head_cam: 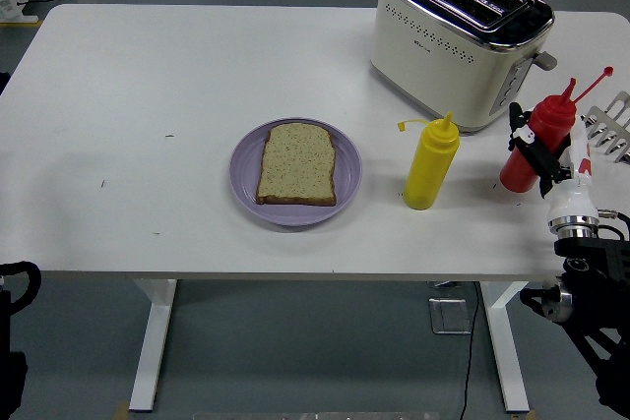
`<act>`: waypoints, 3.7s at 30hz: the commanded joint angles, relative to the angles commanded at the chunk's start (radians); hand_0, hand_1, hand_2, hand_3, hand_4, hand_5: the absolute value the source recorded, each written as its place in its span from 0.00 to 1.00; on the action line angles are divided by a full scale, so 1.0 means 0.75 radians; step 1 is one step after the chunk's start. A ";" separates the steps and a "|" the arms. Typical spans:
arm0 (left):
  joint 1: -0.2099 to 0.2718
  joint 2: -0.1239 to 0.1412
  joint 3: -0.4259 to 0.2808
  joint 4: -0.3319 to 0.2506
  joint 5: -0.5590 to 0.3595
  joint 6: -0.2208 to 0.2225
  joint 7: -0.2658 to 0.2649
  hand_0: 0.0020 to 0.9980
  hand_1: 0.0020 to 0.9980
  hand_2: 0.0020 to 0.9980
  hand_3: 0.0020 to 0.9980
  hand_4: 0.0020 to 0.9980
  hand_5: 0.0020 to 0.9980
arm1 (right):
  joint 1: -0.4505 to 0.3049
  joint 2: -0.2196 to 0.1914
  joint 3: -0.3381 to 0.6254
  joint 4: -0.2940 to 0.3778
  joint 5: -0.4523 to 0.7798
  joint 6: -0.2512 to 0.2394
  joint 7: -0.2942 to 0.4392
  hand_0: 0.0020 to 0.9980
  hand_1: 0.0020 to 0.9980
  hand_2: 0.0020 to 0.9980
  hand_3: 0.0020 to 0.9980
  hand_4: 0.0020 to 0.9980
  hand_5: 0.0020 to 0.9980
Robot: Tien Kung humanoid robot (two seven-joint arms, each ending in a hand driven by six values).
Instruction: Pick up the cup,pour liquid into bread,place the cup on the desk
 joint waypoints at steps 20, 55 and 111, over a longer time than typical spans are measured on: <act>0.000 0.000 -0.003 0.000 0.000 0.000 0.000 0.79 0.74 0.74 0.69 0.59 1.00 | 0.028 0.036 -0.040 -0.109 0.044 -0.010 0.031 0.07 0.10 0.24 0.32 0.70 0.33; -0.002 0.000 -0.005 0.000 0.000 0.002 0.000 0.78 0.73 0.73 0.69 0.59 1.00 | 0.013 0.048 -0.049 -0.128 0.017 -0.028 0.046 0.34 0.40 0.43 0.46 0.70 0.30; 0.002 0.000 0.006 -0.002 0.003 0.003 -0.003 0.79 0.74 0.74 0.69 0.59 1.00 | -0.238 -0.012 0.118 0.073 -0.244 0.042 -0.060 0.93 0.89 0.97 1.00 0.86 0.28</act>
